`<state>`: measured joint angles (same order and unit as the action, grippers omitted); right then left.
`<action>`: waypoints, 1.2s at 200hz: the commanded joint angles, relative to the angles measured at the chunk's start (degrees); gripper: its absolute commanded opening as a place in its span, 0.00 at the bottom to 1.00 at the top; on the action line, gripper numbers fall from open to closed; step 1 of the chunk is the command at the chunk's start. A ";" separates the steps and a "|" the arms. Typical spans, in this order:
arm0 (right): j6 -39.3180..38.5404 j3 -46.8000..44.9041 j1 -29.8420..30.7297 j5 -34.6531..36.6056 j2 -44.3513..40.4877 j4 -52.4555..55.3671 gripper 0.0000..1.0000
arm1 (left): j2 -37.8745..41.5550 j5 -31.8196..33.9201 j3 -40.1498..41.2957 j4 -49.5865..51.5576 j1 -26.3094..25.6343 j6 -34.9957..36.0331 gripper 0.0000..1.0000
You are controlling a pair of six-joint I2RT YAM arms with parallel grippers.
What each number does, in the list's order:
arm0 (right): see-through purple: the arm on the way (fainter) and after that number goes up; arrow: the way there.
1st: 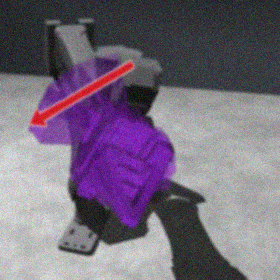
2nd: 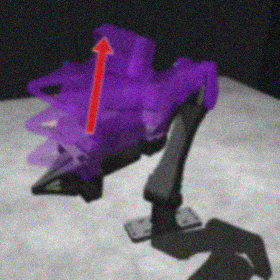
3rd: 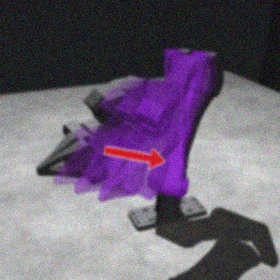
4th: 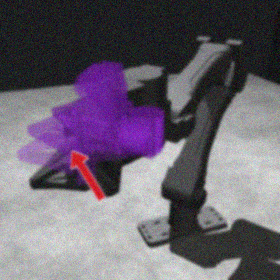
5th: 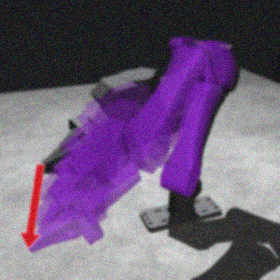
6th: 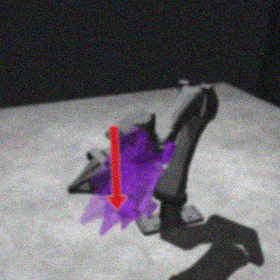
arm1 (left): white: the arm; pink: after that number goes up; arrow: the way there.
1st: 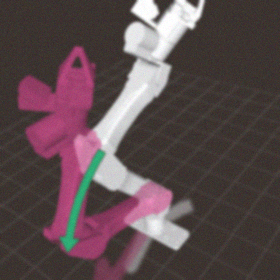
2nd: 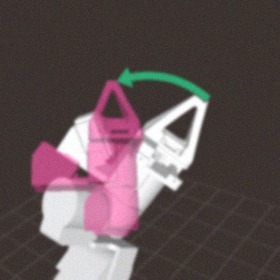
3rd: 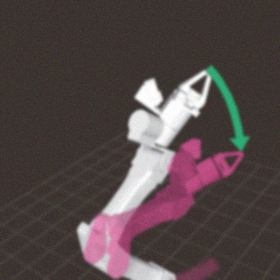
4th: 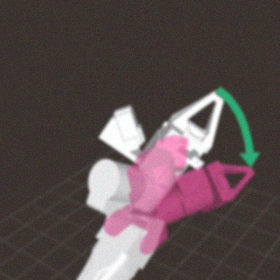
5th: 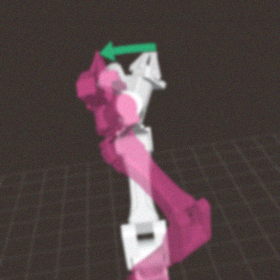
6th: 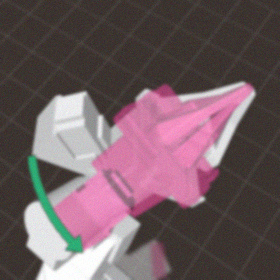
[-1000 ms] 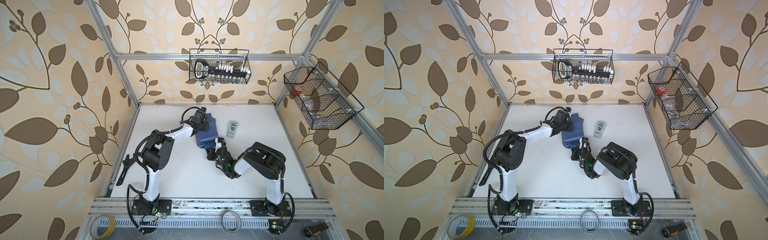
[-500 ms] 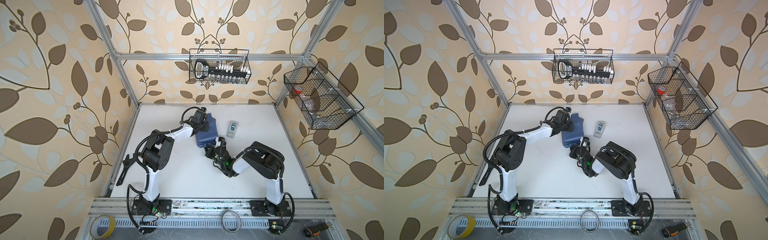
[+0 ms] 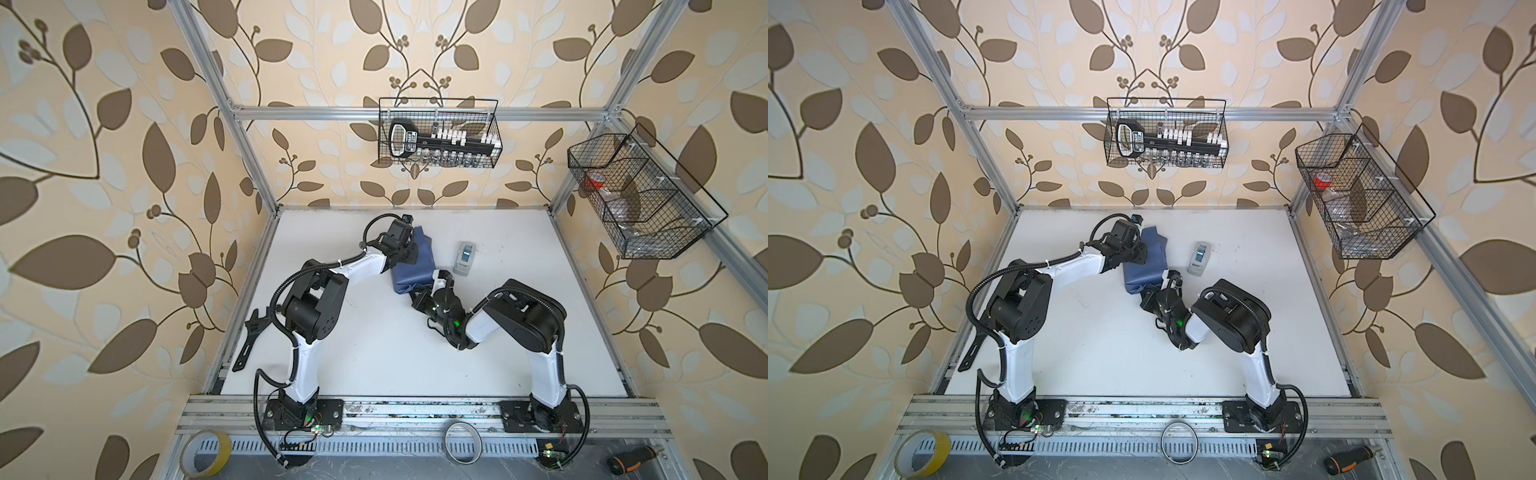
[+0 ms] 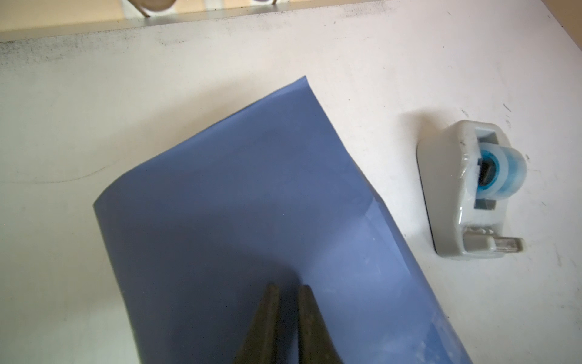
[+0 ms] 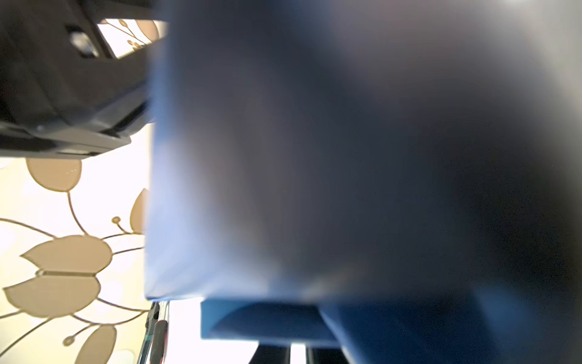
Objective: Wrap a gift box in wrapping paper
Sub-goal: Fifth fold the wrapping paper around the gift box.
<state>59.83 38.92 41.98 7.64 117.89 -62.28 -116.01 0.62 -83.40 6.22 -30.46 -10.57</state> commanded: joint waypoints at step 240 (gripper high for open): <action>-0.16 -5.75 -2.07 -1.20 2.34 -10.14 0.11 | 27.59 -11.83 23.16 1.06 -1.36 -1.99 0.51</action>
<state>59.35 34.22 40.10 6.59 118.32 -71.09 -93.32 -6.17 -67.13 13.41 -31.22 -12.51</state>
